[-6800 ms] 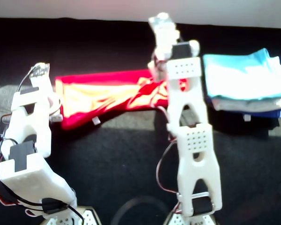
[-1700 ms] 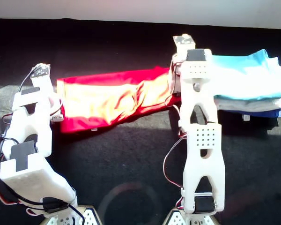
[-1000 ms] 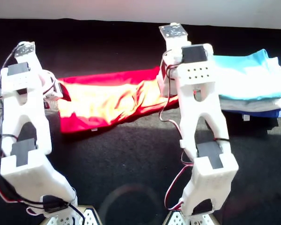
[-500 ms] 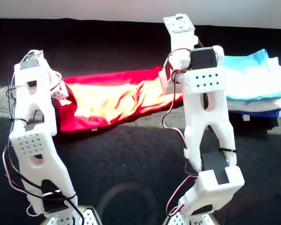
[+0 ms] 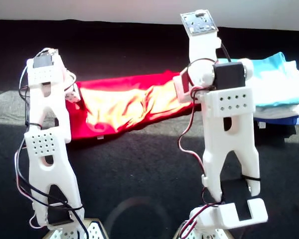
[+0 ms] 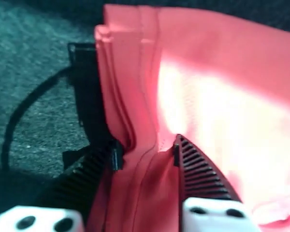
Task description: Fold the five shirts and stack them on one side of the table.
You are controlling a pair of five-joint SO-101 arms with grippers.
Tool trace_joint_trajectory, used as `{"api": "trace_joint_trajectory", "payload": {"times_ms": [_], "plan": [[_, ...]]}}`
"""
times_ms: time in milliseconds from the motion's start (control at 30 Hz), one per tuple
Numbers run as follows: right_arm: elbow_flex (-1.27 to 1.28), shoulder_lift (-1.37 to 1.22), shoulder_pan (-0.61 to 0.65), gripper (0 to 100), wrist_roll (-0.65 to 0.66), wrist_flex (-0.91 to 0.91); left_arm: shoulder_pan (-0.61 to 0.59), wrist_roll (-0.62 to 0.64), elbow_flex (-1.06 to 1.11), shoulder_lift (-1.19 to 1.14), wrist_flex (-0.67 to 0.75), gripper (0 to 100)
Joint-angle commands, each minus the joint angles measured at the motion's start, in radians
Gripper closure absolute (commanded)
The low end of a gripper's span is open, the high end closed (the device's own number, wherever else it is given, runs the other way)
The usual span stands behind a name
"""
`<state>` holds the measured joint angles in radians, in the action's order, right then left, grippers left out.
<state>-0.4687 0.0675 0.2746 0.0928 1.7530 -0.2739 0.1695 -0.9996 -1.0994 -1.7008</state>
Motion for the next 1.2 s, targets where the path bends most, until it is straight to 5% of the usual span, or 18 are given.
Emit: {"api": "trace_joint_trajectory", "payload": {"times_ms": [0,667,933,1167], "plan": [[0.015,0.094,0.008,99.2,0.000,0.010,0.005,-0.003,-0.048,-0.045,-0.048,98],[0.314,0.280,0.004,99.2,0.002,-0.007,-0.593,-0.183,-0.271,-0.045,-0.057,99],[0.725,0.283,0.008,99.2,0.061,-0.332,-0.529,-0.203,-0.125,0.093,-0.068,99],[1.029,0.283,-0.036,99.2,0.061,-0.588,-0.295,-0.207,0.234,0.476,-0.066,99]]}}
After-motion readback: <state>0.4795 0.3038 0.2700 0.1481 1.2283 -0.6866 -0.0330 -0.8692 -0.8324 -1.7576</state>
